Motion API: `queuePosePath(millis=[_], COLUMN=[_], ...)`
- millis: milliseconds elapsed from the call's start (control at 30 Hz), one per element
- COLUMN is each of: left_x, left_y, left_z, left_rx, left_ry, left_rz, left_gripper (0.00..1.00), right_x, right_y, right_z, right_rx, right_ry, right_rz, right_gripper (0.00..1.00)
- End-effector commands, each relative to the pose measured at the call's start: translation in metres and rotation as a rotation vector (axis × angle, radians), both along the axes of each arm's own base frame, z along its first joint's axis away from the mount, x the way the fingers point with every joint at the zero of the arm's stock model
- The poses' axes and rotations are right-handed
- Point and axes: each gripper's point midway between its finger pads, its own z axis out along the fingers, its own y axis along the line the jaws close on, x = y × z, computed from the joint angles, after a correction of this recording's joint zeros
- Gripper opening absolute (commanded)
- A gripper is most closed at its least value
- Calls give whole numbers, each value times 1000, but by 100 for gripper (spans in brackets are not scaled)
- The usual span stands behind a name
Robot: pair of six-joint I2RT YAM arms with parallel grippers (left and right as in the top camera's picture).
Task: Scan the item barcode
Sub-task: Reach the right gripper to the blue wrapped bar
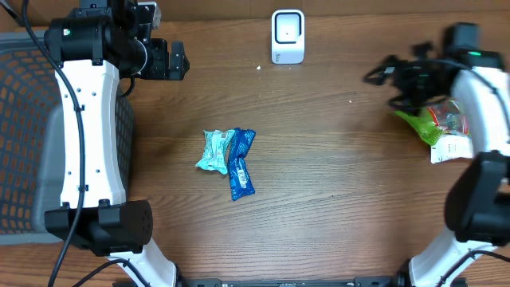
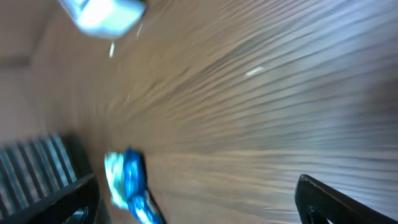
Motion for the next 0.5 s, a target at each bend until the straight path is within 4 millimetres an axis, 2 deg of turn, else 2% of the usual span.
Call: queuePosePath(millis=[0, 200, 233, 367, 467], left_x=[1, 1, 1, 1, 1], left_y=[-1, -1, -1, -1, -1], left_z=[-2, -2, -2, -2, -2], left_rx=[-12, -12, -12, -12, -12], left_ry=[5, 5, 5, 5, 5], left_rz=[0, 0, 0, 0, 0], left_gripper=[100, 100, 100, 100, 99], right_x=[-3, -15, -20, -33, -38], right_y=[46, 123, 142, 186, 210], right_z=[11, -29, -40, -65, -79], right_rx=[-40, -65, -61, -62, -65], right_ry=[-59, 43, 66, 104, 115], right_rz=[125, 182, 204, 266, 275], right_gripper=[100, 100, 99, 96, 91])
